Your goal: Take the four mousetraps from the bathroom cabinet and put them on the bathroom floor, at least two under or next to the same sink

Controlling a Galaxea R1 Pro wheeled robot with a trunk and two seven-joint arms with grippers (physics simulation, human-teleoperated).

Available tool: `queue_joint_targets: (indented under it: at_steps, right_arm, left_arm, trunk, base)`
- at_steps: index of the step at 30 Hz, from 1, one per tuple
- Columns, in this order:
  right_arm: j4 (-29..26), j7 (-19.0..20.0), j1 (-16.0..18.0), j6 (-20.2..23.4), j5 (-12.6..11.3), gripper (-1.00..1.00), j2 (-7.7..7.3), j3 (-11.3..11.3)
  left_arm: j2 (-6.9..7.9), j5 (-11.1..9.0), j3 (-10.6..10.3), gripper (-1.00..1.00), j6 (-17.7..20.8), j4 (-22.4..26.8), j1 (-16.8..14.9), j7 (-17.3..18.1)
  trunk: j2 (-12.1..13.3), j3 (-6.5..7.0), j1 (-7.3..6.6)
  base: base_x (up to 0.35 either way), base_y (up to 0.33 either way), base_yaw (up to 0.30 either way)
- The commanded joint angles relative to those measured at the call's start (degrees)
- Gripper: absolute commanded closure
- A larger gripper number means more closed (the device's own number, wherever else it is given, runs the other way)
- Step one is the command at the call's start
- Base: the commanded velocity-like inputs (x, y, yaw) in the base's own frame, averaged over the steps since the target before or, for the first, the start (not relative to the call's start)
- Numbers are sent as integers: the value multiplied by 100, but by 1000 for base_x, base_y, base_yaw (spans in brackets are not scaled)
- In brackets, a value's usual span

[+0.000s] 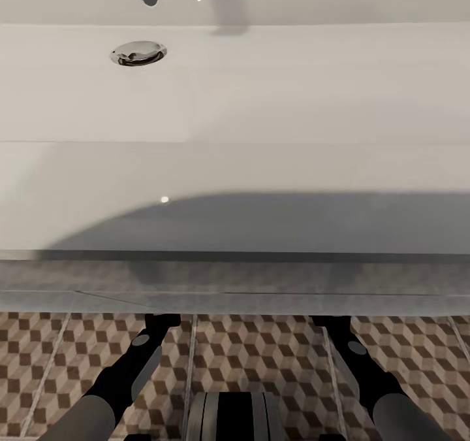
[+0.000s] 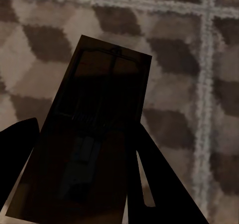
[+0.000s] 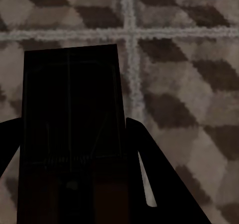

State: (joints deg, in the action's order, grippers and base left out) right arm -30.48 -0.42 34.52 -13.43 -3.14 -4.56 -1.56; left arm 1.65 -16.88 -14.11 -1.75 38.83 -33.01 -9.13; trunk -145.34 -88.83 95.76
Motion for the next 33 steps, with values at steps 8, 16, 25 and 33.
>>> queue_joint_targets:
  at_steps: [8, 16, 25, 33]
  right_arm:
    - [25, 7, 2, -14, -54, 100, -1, 6]
    - [237, 15, 2, -11, -56, 100, -1, 8]
    - [407, 708, 2, -10, -59, 100, -1, 37]
    - [430, 896, 2, -3, -55, 100, -1, 33]
  left_arm:
    - [-5, -59, -48, 100, -11, 112, -3, -86]
    - [-15, -40, -41, 100, -12, 118, -2, -80]
    - [-21, -44, -39, 100, -16, 116, -3, -55]
    - [-24, -44, -41, 100, -10, 116, -2, -54]
  trunk:
    - [-1, -3, -1]
    - [-1, -3, -1]
    - [-1, -3, -1]
    - [-1, -3, -1]
  base:
    - [0, 0, 0]
    - [0, 0, 0]
    - [0, 0, 0]
    - [0, 0, 0]
